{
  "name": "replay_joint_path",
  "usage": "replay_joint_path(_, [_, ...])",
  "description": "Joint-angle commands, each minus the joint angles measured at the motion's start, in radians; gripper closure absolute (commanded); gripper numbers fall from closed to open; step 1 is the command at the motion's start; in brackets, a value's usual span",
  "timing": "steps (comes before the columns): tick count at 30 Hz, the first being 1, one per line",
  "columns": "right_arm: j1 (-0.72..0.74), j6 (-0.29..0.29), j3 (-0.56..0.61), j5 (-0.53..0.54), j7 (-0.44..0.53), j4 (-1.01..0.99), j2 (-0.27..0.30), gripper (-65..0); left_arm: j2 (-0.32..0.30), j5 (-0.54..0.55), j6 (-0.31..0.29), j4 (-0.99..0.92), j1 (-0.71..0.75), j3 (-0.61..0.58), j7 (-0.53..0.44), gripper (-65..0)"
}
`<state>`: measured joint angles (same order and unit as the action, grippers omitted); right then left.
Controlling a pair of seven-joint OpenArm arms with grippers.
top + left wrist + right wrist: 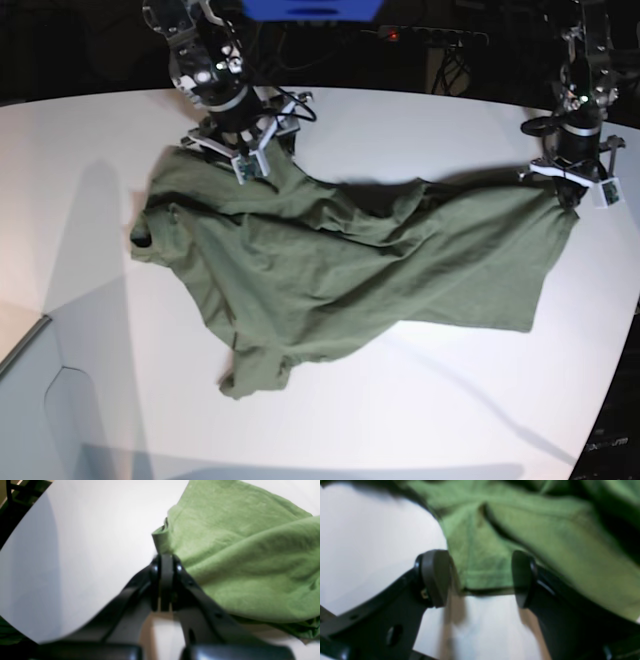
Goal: Layout the t-shirt on the table in an organized manner, then fold the t-shirt properly
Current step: 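Regrasp the shirt corners with both grippers near the shirt's edge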
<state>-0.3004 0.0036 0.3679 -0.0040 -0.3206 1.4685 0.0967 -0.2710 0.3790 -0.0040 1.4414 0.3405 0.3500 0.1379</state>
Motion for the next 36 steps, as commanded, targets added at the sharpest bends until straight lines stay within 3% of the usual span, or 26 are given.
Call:
replay_joint_path(1, [0.007, 0.002, 0.003, -0.001, 0.018, 0.002, -0.002, -39.3, -0.014, 0.002, -0.001, 0.014, 0.001, 0.005, -0.024, 0.0])
replay_joint_path(5, [0.007, 0.002, 0.004, -0.001, 0.019, -0.045, -0.005, -35.4, -0.014, 0.002, -0.001, 0.012, 0.002, 0.004, -0.024, 0.0])
replay_joint_path(7, [0.007, 0.002, 0.004, -0.001, 0.019, -0.058, -0.004, -26.3, -0.014, 0.002, -0.001, 0.012, 0.004, 0.004, -0.024, 0.0])
replay_joint_path(11, [-0.001, 0.002, -0.005, -0.001, 0.018, -0.047, 0.013, 0.0, -0.014, 0.004, -0.001, 0.002, 0.004, 0.004, -0.024, 0.0])
replay_joint_path(18, [-0.033, 0.002, -0.007, -0.001, 0.018, 0.09, 0.057, 0.0, 0.003, 0.005, -0.001, 0.06, -0.005, 0.008, -0.025, 0.0])
replay_joint_path(25, [-0.012, 0.002, -0.007, -0.001, 0.016, 0.094, 0.057, 0.0, 0.016, -0.002, 0.002, 0.106, -0.174, -0.03, -0.025, 0.0])
replay_joint_path(33, [-0.012, 0.002, -0.023, -0.001, 0.016, 0.093, 0.059, 0.0, 0.016, -0.005, 0.006, -0.12, -0.384, -0.137, -0.024, -0.3])
replay_joint_path(36, [-0.013, 0.002, -0.065, -0.001, 0.016, 0.091, 0.053, 0.0, 0.016, -0.002, 0.008, -0.265, -0.447, -0.161, -0.024, -9.0])
